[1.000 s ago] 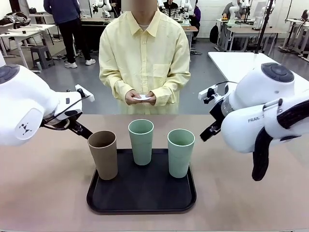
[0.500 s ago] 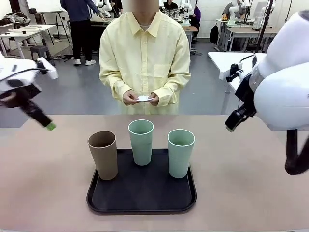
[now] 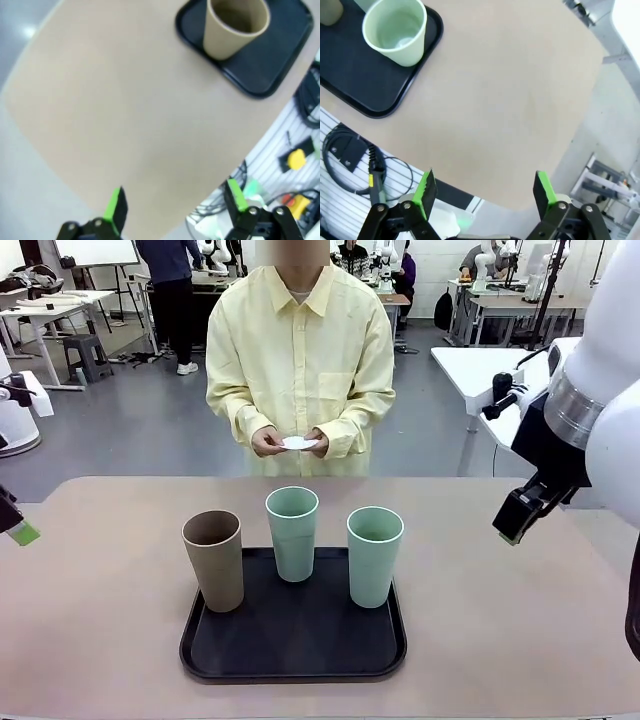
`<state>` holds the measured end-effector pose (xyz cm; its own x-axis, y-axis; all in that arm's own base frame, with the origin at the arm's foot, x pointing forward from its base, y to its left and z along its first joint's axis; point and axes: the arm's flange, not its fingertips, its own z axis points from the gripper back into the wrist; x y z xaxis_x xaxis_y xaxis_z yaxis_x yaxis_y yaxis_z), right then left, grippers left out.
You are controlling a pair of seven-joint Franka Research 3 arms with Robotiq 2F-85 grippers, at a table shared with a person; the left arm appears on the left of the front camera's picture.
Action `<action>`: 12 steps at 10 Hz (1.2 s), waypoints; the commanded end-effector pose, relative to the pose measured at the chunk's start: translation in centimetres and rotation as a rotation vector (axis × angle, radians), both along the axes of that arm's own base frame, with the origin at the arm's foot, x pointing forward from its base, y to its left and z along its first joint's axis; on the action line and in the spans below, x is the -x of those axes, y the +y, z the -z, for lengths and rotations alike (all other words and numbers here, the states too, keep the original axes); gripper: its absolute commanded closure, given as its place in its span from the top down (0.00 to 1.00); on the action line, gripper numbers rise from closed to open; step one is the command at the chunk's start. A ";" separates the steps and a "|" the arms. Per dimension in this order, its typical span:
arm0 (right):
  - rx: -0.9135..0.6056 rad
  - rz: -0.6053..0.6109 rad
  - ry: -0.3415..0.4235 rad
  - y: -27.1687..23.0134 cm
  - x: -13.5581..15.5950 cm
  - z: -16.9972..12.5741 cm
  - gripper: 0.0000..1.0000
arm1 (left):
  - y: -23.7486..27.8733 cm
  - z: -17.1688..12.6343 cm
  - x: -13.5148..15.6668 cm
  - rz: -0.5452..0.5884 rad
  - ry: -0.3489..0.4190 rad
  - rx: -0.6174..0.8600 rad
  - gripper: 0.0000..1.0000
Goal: Place coasters on the table and set cups on them.
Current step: Pick up one Reusable plastic cup and place it on a coaster set by the human.
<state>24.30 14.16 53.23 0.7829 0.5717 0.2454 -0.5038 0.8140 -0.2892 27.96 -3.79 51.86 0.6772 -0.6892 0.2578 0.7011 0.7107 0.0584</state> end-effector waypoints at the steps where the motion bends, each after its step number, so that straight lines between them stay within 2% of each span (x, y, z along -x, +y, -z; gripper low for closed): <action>1: 0.010 0.002 0.001 0.1 0.5 -0.1 1.00 | -0.5 0.5 -0.9 0.015 -0.008 0.005 1.00; 2: -0.212 0.057 0.060 -2.5 -1.9 2.5 1.00 | 0.0 0.0 0.0 0.000 0.000 0.000 1.00; 4: -0.767 0.186 0.094 -9.0 -4.3 6.4 1.00 | 3.1 0.7 -4.0 0.066 0.229 0.446 1.00; 5: -0.950 0.218 0.101 -11.3 -4.4 7.3 1.00 | 5.1 1.3 -5.8 0.094 0.329 0.686 1.00; 6: -1.082 0.240 0.134 -13.3 -4.3 8.1 1.00 | 6.4 2.3 -7.7 0.113 0.426 0.835 1.00; 7: -1.135 0.266 0.181 -15.0 -3.6 8.9 1.00 | 6.1 2.7 -8.6 0.119 0.488 0.895 1.00; 8: -1.161 0.280 0.230 -16.9 -2.2 9.5 1.00 | 7.2 3.7 -8.4 0.075 0.515 0.992 1.00; 10: -1.192 0.309 0.229 -19.3 0.2 9.9 1.00 | 9.3 3.6 -8.2 0.000 0.544 1.135 1.00; 12: -1.188 0.333 0.219 -21.5 3.1 9.3 1.00 | 11.0 3.8 -6.3 -0.143 0.568 1.167 1.00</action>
